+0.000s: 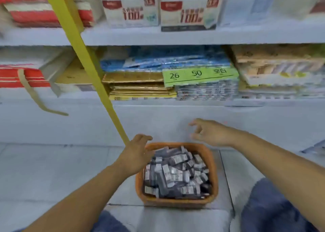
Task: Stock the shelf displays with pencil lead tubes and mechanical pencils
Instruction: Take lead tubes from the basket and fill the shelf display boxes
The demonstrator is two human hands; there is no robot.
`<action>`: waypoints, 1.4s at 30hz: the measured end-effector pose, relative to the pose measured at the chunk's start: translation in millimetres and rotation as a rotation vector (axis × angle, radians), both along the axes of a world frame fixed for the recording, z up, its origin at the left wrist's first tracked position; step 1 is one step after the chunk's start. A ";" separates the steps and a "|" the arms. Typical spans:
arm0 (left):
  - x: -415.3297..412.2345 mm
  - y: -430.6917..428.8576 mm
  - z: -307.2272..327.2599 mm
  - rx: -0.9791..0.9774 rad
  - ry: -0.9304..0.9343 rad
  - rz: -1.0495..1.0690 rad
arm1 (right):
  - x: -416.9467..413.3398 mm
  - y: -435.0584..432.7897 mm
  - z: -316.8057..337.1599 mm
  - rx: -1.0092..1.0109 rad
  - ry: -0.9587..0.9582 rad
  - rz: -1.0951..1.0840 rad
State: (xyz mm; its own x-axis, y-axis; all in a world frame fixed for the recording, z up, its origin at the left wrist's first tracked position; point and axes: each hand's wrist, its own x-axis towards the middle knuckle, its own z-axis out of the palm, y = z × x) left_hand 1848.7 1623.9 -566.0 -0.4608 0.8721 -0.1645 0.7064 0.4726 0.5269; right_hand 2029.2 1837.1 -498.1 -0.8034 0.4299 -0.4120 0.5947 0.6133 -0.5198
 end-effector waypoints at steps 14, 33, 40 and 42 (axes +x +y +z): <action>64.4 11.1 -183.2 -0.259 -0.313 0.561 | -15.5 -11.3 -255.2 0.079 0.008 -0.122; 64.5 14.1 -191.9 -0.262 -0.433 0.768 | -23.6 -19.5 -262.7 0.101 -0.193 0.047; 51.8 11.0 -188.4 -0.243 -0.570 0.709 | -17.4 -10.6 -248.1 -0.154 -0.211 -0.099; 51.9 10.3 -182.5 -0.170 -0.643 0.760 | -14.4 -8.5 -238.2 -0.178 -0.167 -0.163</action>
